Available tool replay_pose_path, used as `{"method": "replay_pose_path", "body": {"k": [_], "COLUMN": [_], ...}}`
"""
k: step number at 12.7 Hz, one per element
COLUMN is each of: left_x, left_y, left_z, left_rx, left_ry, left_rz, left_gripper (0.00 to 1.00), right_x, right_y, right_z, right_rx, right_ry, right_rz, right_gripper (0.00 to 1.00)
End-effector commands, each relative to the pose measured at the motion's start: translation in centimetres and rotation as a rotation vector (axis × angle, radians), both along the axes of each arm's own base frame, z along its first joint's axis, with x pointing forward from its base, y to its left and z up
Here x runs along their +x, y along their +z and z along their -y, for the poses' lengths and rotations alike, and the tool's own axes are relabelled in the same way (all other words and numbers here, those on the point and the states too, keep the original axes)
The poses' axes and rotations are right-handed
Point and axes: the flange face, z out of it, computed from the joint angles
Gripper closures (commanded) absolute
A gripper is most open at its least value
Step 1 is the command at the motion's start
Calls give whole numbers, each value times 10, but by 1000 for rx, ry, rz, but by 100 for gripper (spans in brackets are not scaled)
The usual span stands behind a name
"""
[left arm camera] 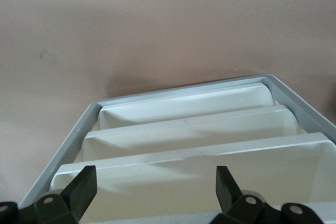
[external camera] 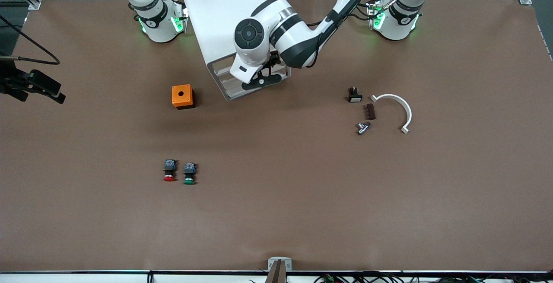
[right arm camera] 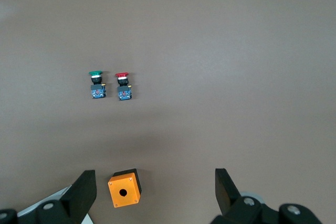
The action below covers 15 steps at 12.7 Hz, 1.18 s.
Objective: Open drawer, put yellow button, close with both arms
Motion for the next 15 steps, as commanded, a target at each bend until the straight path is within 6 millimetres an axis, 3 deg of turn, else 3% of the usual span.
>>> {"method": "replay_pose_path", "body": {"k": [1,3,7,10,12,15], "left_x": [-12,11,135,209,239,267], "left_y": [0,7,42,92,120,122], "left_z": [5,-10,-115,-218,-286,-390], "left_rx": [-26,-2,-35,2,20,46], "left_ry": [22,97,325,433,407,384], "left_rz": [-71,-57,-12,153,222,166], "left_gripper": [0,0,0,0,0,0], "right_x": [-6,-7,-5,-6,-6,-8], "right_y": [3,5,5,3,1,0], "right_z": [-1,0,16,14,13,7], "right_rx": [-17,-17,-13,-17,-17,-16], "right_ry": [13,15,-15,-8,-8,2], "right_rz": [12,14,23,6,1,-3], "right_gripper": [0,0,0,0,0,0]}}
